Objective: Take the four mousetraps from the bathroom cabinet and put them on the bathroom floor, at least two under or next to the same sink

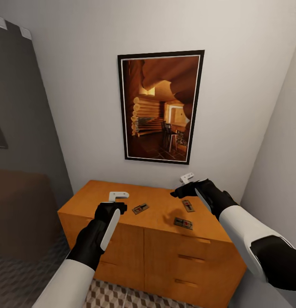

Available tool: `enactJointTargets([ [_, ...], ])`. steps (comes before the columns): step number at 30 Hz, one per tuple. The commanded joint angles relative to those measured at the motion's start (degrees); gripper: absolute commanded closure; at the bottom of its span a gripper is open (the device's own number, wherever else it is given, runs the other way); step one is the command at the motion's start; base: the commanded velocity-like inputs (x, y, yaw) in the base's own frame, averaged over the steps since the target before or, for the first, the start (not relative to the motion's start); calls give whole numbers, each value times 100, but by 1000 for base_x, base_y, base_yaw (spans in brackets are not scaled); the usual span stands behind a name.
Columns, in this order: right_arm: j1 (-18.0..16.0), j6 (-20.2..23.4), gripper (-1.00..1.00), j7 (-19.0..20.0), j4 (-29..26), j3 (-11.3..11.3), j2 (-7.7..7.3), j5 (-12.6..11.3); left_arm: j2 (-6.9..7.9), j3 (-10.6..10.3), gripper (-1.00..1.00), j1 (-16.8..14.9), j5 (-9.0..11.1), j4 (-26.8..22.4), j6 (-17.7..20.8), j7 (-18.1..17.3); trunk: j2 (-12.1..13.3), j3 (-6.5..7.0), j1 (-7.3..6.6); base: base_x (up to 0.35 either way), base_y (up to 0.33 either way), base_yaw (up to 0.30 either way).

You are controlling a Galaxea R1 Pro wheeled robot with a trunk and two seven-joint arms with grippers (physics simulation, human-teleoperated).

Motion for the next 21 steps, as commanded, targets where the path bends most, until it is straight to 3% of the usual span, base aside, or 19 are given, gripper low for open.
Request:
enactJointTargets([
  [1,-1,20,-100,25,-9,22,-6,29,0,-6,-100,-3,60,-3,12,55,-5,-3,2,0,-75,0],
  [21,-1,28,-100,26,-4,28,-6,29,0,-8,-100,-3,59,-2,12,55,-5,-3,2,0,-16,0],
])
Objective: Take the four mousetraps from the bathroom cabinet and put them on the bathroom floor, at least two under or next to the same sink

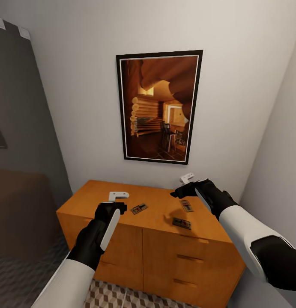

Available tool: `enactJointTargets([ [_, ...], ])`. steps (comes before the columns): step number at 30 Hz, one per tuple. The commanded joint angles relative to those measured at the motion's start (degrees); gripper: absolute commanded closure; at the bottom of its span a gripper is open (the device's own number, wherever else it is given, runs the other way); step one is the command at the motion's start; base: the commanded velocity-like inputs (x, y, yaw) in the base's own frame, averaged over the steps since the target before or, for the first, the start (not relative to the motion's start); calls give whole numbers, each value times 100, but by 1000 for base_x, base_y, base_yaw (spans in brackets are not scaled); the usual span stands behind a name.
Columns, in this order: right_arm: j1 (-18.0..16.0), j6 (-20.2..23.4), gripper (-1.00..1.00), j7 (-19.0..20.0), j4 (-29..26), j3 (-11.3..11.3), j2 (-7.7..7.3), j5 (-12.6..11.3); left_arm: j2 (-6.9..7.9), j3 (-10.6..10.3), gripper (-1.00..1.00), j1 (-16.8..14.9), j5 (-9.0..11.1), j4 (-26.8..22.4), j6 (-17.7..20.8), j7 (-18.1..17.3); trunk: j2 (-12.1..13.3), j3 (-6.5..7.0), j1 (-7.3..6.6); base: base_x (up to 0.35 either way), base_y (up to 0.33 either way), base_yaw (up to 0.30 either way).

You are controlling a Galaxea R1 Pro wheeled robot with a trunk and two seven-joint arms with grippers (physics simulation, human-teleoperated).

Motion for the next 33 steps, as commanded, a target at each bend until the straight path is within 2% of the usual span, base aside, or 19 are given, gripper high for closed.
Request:
enactJointTargets([
  [1,-1,20,-100,24,-11,22,-6,29,0,-8,-100,-3,59,-3,12,55,-5,-3,2,0,-140,0],
  [8,-1,19,-100,20,-11,24,-6,33,0,-11,-100,-3,59,-3,12,55,-5,-3,2,0,-115,0],
  [33,-1,12,-100,15,-11,16,-6,37,0,-11,-100,-3,59,-3,12,55,-5,-3,2,0,-3,0],
])
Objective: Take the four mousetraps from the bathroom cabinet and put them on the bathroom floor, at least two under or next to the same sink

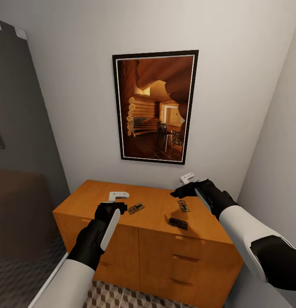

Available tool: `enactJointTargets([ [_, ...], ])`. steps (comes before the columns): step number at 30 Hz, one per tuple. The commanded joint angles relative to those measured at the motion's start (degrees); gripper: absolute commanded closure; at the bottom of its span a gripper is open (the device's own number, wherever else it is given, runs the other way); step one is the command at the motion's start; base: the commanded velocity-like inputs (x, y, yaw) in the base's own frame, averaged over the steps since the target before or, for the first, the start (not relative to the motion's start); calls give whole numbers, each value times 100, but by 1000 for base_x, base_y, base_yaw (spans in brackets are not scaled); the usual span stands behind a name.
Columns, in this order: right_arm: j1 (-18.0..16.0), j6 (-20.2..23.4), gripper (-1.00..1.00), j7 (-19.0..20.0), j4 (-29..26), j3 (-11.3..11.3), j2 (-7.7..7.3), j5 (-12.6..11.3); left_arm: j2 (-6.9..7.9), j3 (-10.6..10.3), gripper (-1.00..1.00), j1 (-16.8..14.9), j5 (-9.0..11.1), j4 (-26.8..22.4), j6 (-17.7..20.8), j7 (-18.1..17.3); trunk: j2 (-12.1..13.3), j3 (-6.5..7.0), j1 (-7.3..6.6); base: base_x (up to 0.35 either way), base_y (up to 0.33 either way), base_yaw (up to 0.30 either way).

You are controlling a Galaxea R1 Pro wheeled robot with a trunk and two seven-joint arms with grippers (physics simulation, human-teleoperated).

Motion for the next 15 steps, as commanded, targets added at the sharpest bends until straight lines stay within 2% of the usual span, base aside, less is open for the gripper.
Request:
enactJointTargets([
  [1,-1,20,-100,26,-11,23,-6,31,0,-6,-100,-2,59,-3,12,55,-5,-3,2,0,0,0],
  [6,-1,25,-100,25,55,63,-6,44,0,-6,-100,-2,59,-3,12,55,-5,-3,2,0,0,0],
  [9,-1,27,-100,24,144,178,-9,54,0,-6,-100,-2,59,-3,12,55,-5,-3,2,0,0,0],
  [12,-1,28,-100,24,240,391,-18,62,0,-6,-100,-2,59,-3,12,55,-5,-3,2,0,0,0],
  [13,-1,28,-100,24,313,589,-23,66,0,-6,-100,-2,59,-3,12,55,-5,-3,2,0,0,0],
  [15,-1,29,-100,26,390,814,-26,69,0,-6,-100,-2,59,-3,12,55,-5,-3,2,0,0,0],
])
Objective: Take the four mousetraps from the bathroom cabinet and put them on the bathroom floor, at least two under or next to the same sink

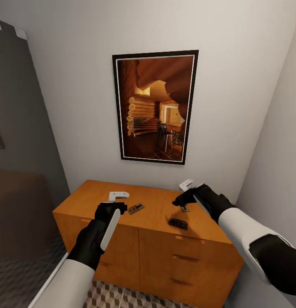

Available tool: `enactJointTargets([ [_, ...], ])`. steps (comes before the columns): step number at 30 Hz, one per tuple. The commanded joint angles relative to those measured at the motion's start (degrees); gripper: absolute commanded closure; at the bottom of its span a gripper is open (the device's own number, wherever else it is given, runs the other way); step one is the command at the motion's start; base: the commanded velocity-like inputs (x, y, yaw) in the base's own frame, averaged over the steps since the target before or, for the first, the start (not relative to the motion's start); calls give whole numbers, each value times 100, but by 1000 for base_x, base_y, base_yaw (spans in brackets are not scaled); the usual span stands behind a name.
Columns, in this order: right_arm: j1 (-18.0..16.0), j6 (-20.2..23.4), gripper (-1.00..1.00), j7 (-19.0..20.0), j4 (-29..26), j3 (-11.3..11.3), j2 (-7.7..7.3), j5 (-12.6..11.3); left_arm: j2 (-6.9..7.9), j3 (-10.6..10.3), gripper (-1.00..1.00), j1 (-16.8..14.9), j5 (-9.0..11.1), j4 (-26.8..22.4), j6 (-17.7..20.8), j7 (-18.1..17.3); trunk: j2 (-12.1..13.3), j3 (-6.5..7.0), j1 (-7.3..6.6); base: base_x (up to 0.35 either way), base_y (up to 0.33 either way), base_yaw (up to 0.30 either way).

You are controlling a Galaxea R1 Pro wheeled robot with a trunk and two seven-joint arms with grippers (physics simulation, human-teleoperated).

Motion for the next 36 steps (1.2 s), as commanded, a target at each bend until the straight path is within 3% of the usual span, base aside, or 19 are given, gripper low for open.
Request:
enactJointTargets([
  [1,-1,21,-100,30,25,138,-6,34,0,-7,-100,-2,60,-3,11,55,-5,-3,2,0,0,0],
  [3,-1,21,-100,31,131,480,-10,36,0,-7,-100,-2,60,-3,11,55,-5,-3,2,0,0,0],
  [4,-1,17,-100,37,297,921,-32,32,0,-7,-100,-2,60,-3,11,55,-5,-3,2,0,0,0],
  [5,-1,16,-100,56,375,1020,-45,34,0,-7,-100,-2,60,-3,11,55,-5,-3,2,0,0,0],
  [12,-1,-19,-100,592,647,1271,-126,143,0,-7,-100,-2,60,-3,11,55,-5,-3,2,0,0,0],
  [16,-1,-88,-100,1063,746,1562,-143,412,0,-7,-100,-2,60,-3,11,55,-5,-3,2,0,0,0],
  [23,-1,-422,-100,1423,812,1748,-158,667,0,-7,-100,-2,60,4,11,55,-5,-3,2,0,0,0],
  [36,-1,-840,-100,1506,824,1780,-160,720,0,-13,-100,-2,60,53,11,55,-5,-3,2,0,0,0],
])
